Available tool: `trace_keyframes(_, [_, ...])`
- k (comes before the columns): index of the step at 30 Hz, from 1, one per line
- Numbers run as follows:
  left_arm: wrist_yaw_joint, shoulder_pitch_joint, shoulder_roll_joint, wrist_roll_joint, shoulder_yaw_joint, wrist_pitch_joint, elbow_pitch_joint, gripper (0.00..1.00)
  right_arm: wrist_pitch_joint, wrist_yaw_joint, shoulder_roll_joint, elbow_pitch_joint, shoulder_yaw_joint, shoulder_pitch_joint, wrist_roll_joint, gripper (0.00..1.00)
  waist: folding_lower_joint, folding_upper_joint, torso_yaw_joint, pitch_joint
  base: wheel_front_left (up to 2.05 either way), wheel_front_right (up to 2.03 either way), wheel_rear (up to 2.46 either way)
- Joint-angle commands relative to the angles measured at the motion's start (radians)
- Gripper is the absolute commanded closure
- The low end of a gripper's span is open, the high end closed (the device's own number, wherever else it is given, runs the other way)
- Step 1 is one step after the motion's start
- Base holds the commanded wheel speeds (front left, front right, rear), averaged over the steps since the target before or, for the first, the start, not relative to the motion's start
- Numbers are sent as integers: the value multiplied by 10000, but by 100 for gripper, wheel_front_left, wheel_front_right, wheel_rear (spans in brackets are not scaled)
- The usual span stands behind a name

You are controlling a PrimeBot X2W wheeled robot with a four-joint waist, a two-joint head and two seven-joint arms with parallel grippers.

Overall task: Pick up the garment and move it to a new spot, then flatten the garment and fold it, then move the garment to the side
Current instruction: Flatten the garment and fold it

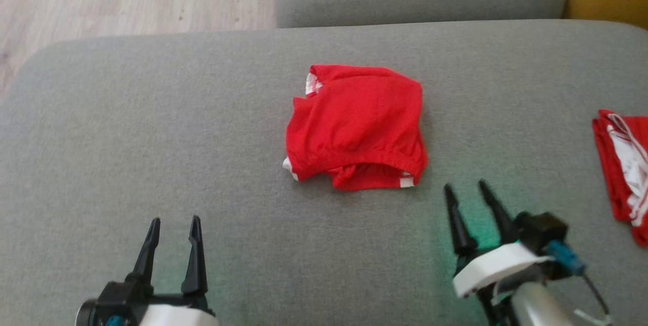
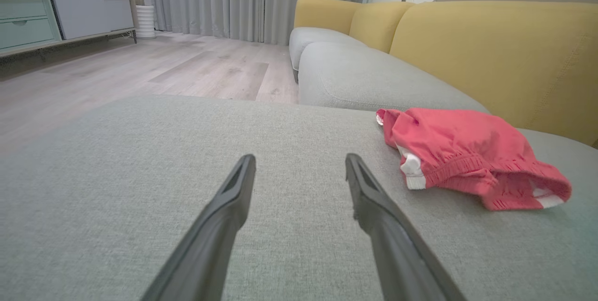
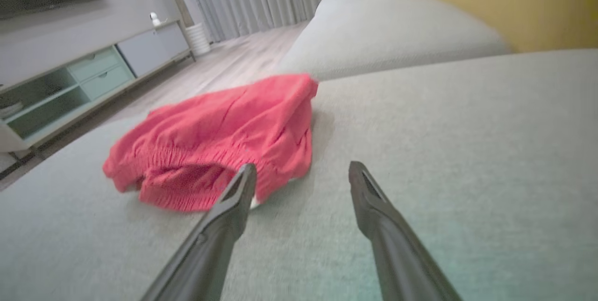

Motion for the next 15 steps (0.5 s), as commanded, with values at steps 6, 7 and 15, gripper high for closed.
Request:
trace_keyframes(6, [-71, -723, -46, -132, -75, -93, -232, 0, -112, -7, 37, 1041, 1110, -987, 410, 0, -1, -1, 530, 404, 0, 0, 0])
trace_keyframes(7, [-63, -753, -47, -172, -154, -93, -221, 0, -112, -7, 37, 1170, 1185, -1100, 521, 0, -1, -1, 620, 462, 0, 0, 0])
trace_keyframes(15, [18, -918, -49, -298, -575, -93, -166, 0, -112, -7, 37, 2137, 1016, -1690, 972, 0, -1, -1, 1231, 842, 0, 0, 0])
